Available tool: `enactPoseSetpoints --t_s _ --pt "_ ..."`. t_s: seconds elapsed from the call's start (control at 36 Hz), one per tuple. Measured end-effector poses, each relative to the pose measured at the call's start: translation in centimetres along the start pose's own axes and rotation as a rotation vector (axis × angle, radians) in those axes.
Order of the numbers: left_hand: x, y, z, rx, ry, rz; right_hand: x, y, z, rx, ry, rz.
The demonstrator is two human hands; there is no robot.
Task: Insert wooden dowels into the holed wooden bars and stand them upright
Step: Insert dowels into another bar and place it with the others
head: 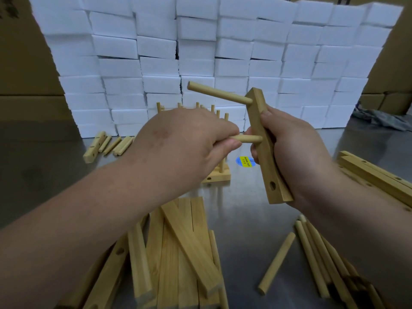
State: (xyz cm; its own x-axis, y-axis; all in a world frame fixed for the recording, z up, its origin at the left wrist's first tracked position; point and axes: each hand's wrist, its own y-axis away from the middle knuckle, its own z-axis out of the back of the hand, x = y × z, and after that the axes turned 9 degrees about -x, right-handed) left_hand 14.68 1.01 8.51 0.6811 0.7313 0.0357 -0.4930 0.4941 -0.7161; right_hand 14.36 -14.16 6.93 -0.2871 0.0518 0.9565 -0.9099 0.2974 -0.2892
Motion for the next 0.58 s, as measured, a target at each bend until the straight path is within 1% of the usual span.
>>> enactPoseSetpoints --t_s 0.11,0.19,0.28,0.39,0.47,0.58 --pt "0.2 0.1 -0.2 0.005 0.071 0.041 -0.1 0.0 -0.1 -0.007 0.010 0.039" --pt "0.4 0.2 -0.6 -0.008 0.128 0.065 -0.4 0.0 -0.1 -0.009 0.015 0.031" --pt "0.1 0.5 -0.9 -0.008 0.268 0.160 -0.7 -0.1 -0.1 -0.026 0.041 0.042" --pt "0.0 0.5 -1.3 0.052 0.417 0.328 -0.9 0.0 -0.2 -0.039 0.033 0.044" --pt "0.2 0.3 -1.4 0.068 0.444 0.413 -0.7 0.0 -0.2 -0.036 0.049 0.059" --pt "0.3 -0.1 -1.2 0.067 0.419 0.440 -0.3 -0.5 0.0 -0.021 0.035 0.031"
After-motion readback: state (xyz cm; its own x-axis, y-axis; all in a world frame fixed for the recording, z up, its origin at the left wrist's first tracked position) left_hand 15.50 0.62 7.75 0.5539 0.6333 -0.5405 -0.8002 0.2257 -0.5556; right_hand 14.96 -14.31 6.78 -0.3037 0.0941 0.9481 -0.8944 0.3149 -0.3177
